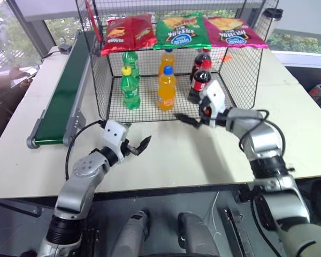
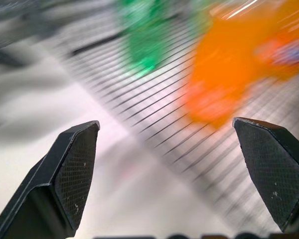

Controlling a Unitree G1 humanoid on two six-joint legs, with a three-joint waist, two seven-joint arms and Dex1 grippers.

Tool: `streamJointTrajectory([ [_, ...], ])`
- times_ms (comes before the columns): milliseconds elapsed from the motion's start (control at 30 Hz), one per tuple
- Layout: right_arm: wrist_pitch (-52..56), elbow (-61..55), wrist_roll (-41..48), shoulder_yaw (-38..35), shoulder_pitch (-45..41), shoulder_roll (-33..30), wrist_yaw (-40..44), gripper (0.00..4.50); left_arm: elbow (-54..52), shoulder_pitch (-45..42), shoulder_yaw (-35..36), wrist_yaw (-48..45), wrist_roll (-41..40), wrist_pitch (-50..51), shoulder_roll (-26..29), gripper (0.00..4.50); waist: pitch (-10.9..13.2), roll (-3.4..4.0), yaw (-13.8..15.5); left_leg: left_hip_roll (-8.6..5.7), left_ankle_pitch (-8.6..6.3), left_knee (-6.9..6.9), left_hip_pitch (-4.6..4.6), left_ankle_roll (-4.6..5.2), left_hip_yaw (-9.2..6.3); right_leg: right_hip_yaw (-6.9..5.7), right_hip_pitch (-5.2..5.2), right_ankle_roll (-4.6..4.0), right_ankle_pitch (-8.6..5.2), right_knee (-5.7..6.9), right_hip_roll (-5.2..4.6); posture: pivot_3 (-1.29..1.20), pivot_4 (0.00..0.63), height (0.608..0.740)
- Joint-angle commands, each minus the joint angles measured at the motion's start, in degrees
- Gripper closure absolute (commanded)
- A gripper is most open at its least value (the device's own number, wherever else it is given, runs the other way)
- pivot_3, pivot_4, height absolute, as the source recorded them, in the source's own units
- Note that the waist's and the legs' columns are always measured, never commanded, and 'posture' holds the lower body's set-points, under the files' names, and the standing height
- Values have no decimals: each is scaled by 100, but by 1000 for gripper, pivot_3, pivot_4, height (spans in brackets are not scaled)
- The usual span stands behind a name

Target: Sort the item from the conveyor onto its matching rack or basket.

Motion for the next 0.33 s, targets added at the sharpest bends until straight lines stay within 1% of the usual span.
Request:
streamJointTrajectory([
  [33, 288, -804, 251, 75, 258, -66, 90, 59, -222, 73, 91, -74, -127, -17, 49, 0, 0, 0, -1, 0, 0, 1, 0, 0, 0, 0, 0, 0, 0, 0, -2, 0, 150, 739],
  [167, 290, -777, 225, 160, 707, -19, 16, 59, -54, 198, 57, -73, -139, -30, 15, 0, -3, -2, 14, 0, -1, 6, 1, -1, 0, -4, 8, 3, -3, -4, -6, 0, 150, 739],
  [333, 252, -704, 255, 168, 737, 87, -90, 59, -14, 223, 99, -37, -99, -19, 51, 0, -3, -2, 22, -3, -1, 7, -1, -1, 1, -5, 7, 2, -2, -6, -11, 0, 150, 739],
])
